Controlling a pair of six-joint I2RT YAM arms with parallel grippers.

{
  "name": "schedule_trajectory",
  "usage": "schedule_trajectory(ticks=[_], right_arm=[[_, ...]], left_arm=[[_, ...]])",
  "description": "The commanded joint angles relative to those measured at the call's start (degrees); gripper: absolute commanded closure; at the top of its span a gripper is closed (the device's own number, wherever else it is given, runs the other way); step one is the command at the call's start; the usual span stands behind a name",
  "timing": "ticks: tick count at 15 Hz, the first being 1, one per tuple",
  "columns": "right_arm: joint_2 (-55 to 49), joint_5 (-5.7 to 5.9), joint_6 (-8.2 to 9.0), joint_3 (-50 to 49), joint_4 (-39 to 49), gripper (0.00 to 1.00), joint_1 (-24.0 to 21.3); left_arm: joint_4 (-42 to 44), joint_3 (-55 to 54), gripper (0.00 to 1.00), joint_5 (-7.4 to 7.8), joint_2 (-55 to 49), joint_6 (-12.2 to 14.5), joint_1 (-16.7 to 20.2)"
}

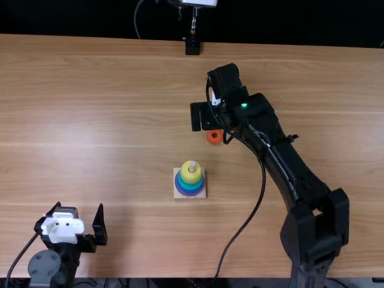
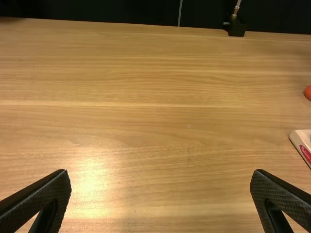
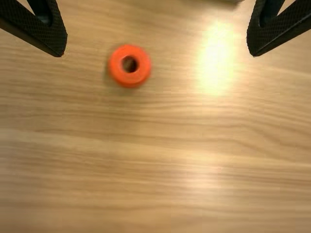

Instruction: Build the Hanoi tower: stack the rings onto the peg from bottom to top in this color order: purple, dark blue, light blue, dark green, light green, yellow, orange.

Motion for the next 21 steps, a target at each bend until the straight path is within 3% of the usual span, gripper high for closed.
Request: schedule_trajectory(ticks=[1, 3, 4, 21], right_arm=[[1.48, 0.49, -4.89, -0.83, 0.31, 0.0, -0.33], [3.06, 0.49, -11.53, -1.71, 0.2, 0.0, -0.25], [3.94, 0.49, -12.8, -1.97, 0.31, 0.0, -0.33], [10.97, 0.71, -12.16, -2.23, -0.64, 0.0, -0.33]], left_arm=[[-4.61, -6.55, 0.0, 0.79, -0.69, 0.09, -0.59], [-4.61, -6.55, 0.0, 0.79, -0.69, 0.09, -0.59], [-4.51, -6.55, 0.0, 0.79, -0.69, 0.09, -0.59], [-4.61, -6.55, 0.0, 0.9, -0.69, 0.09, -0.59]])
